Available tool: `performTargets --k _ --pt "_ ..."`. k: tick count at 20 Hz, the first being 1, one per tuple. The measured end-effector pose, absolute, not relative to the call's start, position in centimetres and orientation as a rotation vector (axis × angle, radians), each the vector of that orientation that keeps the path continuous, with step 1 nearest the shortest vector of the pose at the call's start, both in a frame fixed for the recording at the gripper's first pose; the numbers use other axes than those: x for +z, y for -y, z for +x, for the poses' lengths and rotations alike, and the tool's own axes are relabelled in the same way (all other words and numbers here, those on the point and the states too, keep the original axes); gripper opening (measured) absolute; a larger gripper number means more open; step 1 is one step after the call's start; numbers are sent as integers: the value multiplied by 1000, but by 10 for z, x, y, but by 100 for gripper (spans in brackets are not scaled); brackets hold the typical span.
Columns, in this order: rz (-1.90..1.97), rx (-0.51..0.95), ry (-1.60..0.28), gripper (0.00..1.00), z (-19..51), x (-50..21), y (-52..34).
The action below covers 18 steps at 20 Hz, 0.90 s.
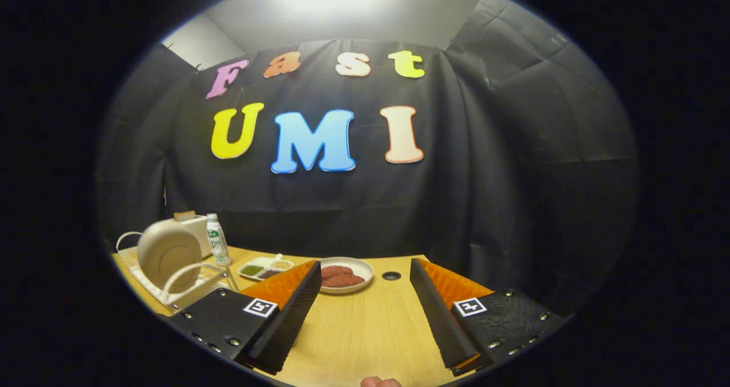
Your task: Take the plate from the dish rack, then take the spoon from the basket and place it into the plate.
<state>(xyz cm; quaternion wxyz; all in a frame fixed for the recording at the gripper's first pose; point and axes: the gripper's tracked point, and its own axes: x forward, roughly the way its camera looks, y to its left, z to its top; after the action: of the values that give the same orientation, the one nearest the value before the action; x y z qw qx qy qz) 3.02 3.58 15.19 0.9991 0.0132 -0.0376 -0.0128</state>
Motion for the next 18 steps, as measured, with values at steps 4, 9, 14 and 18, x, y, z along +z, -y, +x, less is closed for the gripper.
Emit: performTargets --k 4,9,14,18 --pt "32 -49 65 97 10 204 -78" --pt "54 -54 50 97 1 237 -122" --pt "29 -2 -3 97 17 246 -164" --pt "19 43 -90 97 32 243 -205"
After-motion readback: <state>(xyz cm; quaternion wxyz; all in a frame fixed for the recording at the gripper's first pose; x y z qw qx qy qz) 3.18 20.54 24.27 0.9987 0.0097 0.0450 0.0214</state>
